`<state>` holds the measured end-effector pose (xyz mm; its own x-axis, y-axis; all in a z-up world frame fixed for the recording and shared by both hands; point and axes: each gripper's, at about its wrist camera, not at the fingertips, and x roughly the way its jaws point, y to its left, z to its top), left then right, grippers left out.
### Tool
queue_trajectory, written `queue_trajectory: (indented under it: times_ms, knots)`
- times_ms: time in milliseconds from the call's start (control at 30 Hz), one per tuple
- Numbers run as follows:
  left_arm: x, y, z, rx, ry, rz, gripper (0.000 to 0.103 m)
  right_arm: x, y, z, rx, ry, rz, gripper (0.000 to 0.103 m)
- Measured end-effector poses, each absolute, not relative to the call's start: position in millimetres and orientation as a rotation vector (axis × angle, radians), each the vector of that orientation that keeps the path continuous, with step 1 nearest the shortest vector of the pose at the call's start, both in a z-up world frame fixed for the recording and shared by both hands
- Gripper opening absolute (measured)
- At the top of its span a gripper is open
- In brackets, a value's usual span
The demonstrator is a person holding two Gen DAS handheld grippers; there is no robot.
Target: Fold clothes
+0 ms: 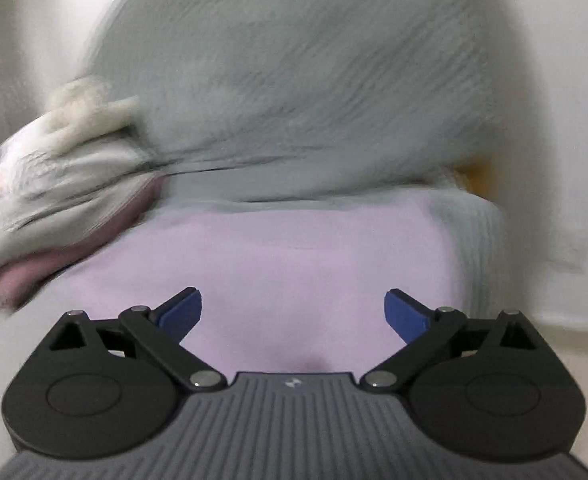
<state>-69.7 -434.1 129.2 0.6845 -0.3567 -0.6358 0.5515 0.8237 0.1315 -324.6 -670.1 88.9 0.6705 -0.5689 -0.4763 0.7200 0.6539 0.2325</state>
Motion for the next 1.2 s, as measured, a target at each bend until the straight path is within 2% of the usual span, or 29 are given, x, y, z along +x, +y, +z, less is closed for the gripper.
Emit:
queue_trajectory:
  times_ms: [267,367,500,633,767,967,1200]
  knots:
    - [-112.8,-166.1,139.3,0.149,0.645,-0.121,0.102,-246.6,-530.8,129.2,0.484,0.389,-0.354,0.098]
    - [-136.4,-92.7,141.4,0.061,0.643,-0.050,0.102,-227.3,-447.3,137.5,0.450,0.408,-0.205,0.098]
    - [-163.6,-32.0,138.1,0.035,0.626,0.028,0.102,-216.2,-352.8,143.6,0.377,0.451,-0.011,0.098]
    - [-178.8,-2.4,113.8,0.082,0.627,0.032,0.102,-216.3,-275.4,143.4,0.242,0.485,0.120,0.098]
    - [-183.2,14.8,64.9,0.048,0.720,0.065,0.102,-230.6,-223.5,97.8,0.104,0.528,0.153,0.098]
    - [-185.9,3.8,59.1,0.041,0.712,0.040,0.102,-201.6,-244.1,52.4,0.058,0.575,0.014,0.098]
    - [-164.3,-31.2,54.4,0.148,0.689,-0.028,0.102,-149.2,-303.4,46.7,0.067,0.635,-0.117,0.098]
